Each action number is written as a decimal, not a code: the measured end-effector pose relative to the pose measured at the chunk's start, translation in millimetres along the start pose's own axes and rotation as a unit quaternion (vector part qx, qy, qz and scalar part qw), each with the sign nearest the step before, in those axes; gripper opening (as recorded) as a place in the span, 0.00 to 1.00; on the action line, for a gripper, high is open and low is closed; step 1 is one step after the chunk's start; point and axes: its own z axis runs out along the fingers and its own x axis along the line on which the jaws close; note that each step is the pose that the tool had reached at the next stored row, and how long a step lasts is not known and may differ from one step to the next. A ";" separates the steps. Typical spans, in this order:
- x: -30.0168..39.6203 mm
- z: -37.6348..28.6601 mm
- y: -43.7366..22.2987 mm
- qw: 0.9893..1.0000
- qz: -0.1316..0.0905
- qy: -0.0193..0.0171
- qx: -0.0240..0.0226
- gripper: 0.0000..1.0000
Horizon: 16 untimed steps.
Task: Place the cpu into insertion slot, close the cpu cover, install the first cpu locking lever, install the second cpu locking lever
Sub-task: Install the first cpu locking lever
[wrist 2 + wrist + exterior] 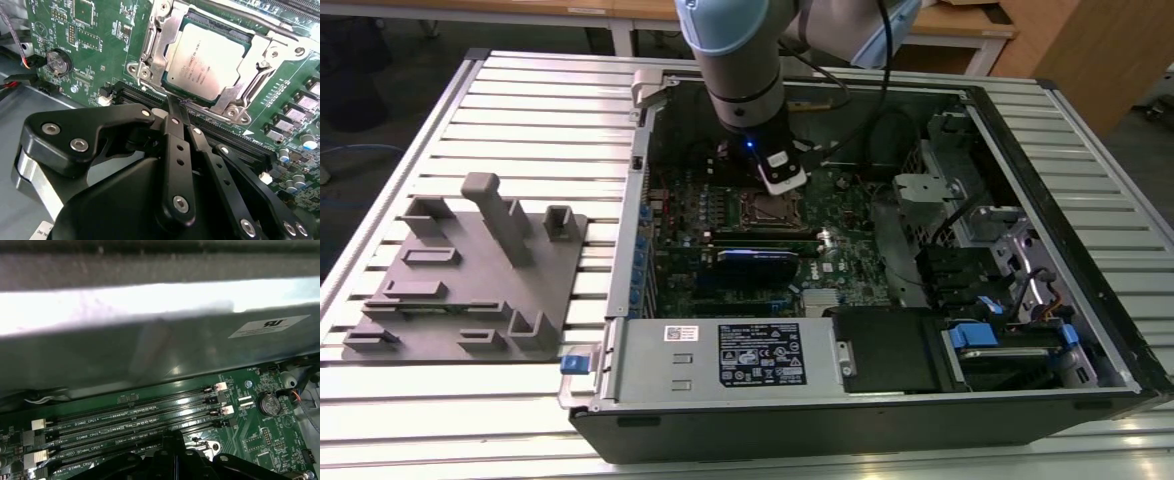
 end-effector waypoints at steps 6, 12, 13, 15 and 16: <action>0.0 0.4 -0.1 1.000 0.004 0.002 -0.013 0.10; 0.0 0.3 -0.1 1.000 0.005 0.003 -0.017 0.10; 0.0 0.3 -0.1 1.000 0.005 0.003 -0.017 0.10; -0.1 0.3 -0.2 1.000 0.005 0.003 -0.017 0.10; -0.3 0.3 -0.3 1.000 0.005 0.003 -0.017 0.10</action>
